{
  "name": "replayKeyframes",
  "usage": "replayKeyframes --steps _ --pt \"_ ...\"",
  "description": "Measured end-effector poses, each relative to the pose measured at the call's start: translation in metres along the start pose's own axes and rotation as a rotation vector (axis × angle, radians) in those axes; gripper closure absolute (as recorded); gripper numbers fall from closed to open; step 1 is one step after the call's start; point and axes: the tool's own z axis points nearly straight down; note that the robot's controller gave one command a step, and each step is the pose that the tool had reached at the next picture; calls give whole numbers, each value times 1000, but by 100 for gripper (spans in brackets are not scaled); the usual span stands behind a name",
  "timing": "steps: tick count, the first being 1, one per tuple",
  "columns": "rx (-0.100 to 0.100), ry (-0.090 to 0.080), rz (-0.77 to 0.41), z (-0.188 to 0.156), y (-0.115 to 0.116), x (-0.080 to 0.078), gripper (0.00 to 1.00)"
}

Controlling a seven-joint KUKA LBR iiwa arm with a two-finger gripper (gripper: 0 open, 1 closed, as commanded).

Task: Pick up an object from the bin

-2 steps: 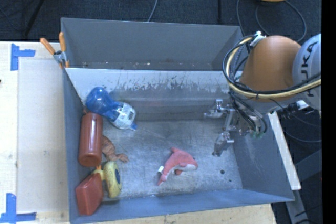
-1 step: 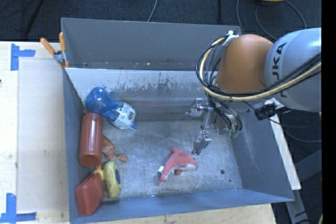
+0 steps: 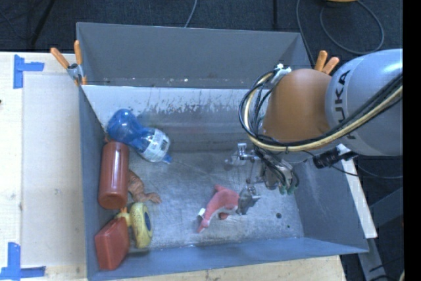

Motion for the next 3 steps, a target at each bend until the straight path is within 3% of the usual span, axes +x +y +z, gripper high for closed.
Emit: replayKeyframes --steps 1,2,3 --pt "0 -2 -171 86 11 25 0" --pt "1 -12 -263 83 6 9 100" --pt "1 -12 -263 83 6 9 100"
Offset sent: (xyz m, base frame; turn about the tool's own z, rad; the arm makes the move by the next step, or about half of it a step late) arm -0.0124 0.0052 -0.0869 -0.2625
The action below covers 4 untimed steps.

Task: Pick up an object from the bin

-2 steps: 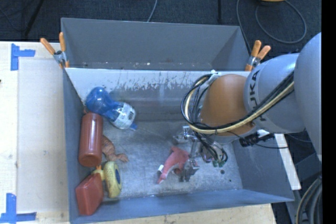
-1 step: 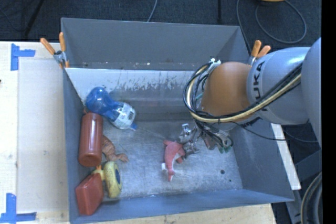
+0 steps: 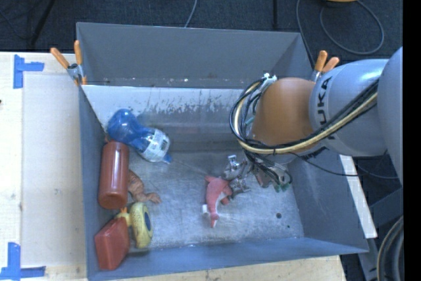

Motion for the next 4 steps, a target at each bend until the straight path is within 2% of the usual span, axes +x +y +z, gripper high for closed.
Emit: replayKeyframes --steps 1,2,3,4 --pt "0 3 0 -2 0 1 100" --pt "-2 13 -1 -12 1 3 100" --pt "-3 16 -1 -35 1 4 100" --pt "-2 12 0 -56 1 2 100"
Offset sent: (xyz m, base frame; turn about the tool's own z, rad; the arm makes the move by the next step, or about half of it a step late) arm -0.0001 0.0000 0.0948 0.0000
